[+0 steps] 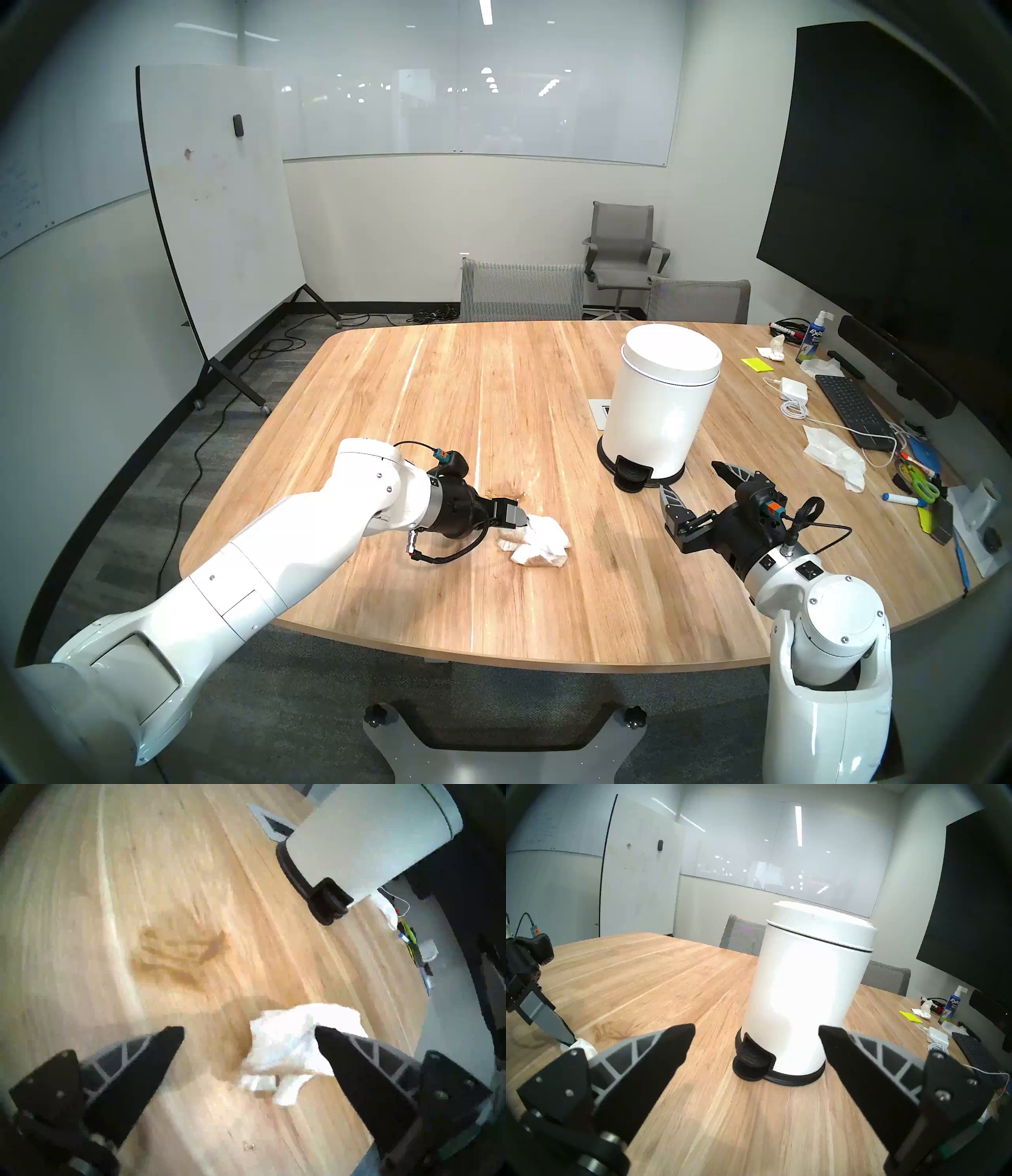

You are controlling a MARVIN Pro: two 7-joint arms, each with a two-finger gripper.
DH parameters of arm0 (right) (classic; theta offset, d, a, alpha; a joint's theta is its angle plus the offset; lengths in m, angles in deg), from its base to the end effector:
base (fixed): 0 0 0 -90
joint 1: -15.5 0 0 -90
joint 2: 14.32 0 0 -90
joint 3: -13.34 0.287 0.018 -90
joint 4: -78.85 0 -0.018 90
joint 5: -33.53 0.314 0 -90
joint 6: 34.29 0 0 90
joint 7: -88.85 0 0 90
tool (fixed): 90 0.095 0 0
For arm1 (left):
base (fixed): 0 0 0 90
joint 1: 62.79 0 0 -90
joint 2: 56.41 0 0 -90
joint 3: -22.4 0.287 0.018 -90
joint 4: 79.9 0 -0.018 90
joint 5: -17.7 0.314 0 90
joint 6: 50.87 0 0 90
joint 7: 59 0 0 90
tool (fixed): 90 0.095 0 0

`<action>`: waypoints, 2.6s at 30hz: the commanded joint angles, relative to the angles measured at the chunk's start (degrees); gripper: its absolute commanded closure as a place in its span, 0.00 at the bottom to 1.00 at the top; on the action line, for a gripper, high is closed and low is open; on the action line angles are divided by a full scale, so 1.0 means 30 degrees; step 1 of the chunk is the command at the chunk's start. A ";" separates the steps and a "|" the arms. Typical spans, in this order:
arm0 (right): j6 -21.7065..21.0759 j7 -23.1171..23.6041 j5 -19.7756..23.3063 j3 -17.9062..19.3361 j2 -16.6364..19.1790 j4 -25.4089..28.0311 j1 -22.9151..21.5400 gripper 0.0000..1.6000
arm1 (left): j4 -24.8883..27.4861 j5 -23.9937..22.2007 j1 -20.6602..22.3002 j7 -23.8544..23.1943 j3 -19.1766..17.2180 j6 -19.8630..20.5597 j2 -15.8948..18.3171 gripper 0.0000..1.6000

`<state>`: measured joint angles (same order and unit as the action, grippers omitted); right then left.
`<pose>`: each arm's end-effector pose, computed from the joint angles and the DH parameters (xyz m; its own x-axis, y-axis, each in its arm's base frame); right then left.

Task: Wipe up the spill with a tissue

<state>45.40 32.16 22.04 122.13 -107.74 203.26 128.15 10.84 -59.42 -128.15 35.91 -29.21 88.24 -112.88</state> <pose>0.2934 -0.0659 -0.2356 0.0631 0.2594 0.9637 0.2239 -0.9447 0.2396 0.4240 -0.0696 -0.2839 0.8359 -0.0594 0.5456 -0.4049 -0.7378 0.5401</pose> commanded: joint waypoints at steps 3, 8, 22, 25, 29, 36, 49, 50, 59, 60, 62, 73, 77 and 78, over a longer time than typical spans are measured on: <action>0.0052 0.0011 0.0024 -0.0046 0.0007 0.0392 -0.0078 0.00 | 0.2389 0.0982 -0.0431 -0.1928 -0.0387 -0.1618 0.1367 0.00; 0.0064 0.0011 0.0028 -0.0043 0.0012 0.0354 -0.0096 0.00 | 0.3806 0.2368 -0.1140 -0.3066 -0.0411 -0.3295 0.2318 0.00; 0.0069 0.0011 0.0032 -0.0042 0.0014 0.0341 -0.0103 0.00 | 0.7654 0.6729 -0.3519 -0.5289 -0.0231 -0.7200 0.4906 0.00; 0.0068 0.0011 0.0032 -0.0043 0.0013 0.0350 -0.0099 0.00 | 0.8389 0.8333 -0.4151 -0.4846 -0.0006 -0.8051 0.5000 0.00; 0.0062 0.0012 0.0029 -0.0044 0.0010 0.0371 -0.0089 0.00 | 0.8299 1.0914 -0.4527 -0.4078 0.0508 -0.9081 0.4232 0.00; 0.0060 0.0012 0.0028 -0.0045 0.0009 0.0379 -0.0085 0.00 | 0.6084 1.4097 -0.3143 -0.3242 0.2232 -1.1317 0.2311 0.00; 0.0057 0.0011 0.0026 -0.0045 0.0008 0.0386 -0.0081 0.00 | 0.3199 1.5723 -0.1089 -0.3292 0.3041 -1.2558 0.0320 0.00; 0.0053 0.0011 0.0024 -0.0046 0.0006 0.0395 -0.0077 0.00 | 0.2950 1.5871 -0.0956 -0.3427 0.3159 -1.2767 0.0228 0.00; 0.0038 0.0010 0.0017 -0.0048 0.0001 0.0419 -0.0065 0.00 | 0.2998 1.5596 -0.0773 -0.4667 0.3242 -1.2666 0.0635 0.00; 0.0037 0.0010 0.0017 -0.0048 0.0001 0.0420 -0.0065 0.00 | 0.2998 1.5632 -0.0700 -0.4799 0.3249 -1.2615 0.0667 0.00; 0.0036 0.0010 0.0016 -0.0048 0.0001 0.0421 -0.0064 0.00 | 0.2961 1.5383 -0.0534 -0.5178 0.3183 -1.2248 0.0689 0.00; 0.0046 0.0011 0.0020 -0.0047 0.0004 0.0407 -0.0071 0.00 | 0.2076 1.3834 0.1070 -0.6938 0.2689 -0.9268 0.0219 0.00; 0.0043 0.0010 0.0019 -0.0047 0.0003 0.0411 -0.0068 0.00 | 0.1745 1.3691 0.1558 -0.7558 0.2706 -0.8533 0.0147 0.00; 0.0042 0.0010 0.0019 -0.0048 0.0003 0.0413 -0.0068 0.00 | 0.1682 1.3707 0.1621 -0.7688 0.2730 -0.8474 0.0164 0.00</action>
<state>45.41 32.16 22.04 122.14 -107.74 203.21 128.15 16.23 -17.01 -127.23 15.30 -20.18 60.67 -111.22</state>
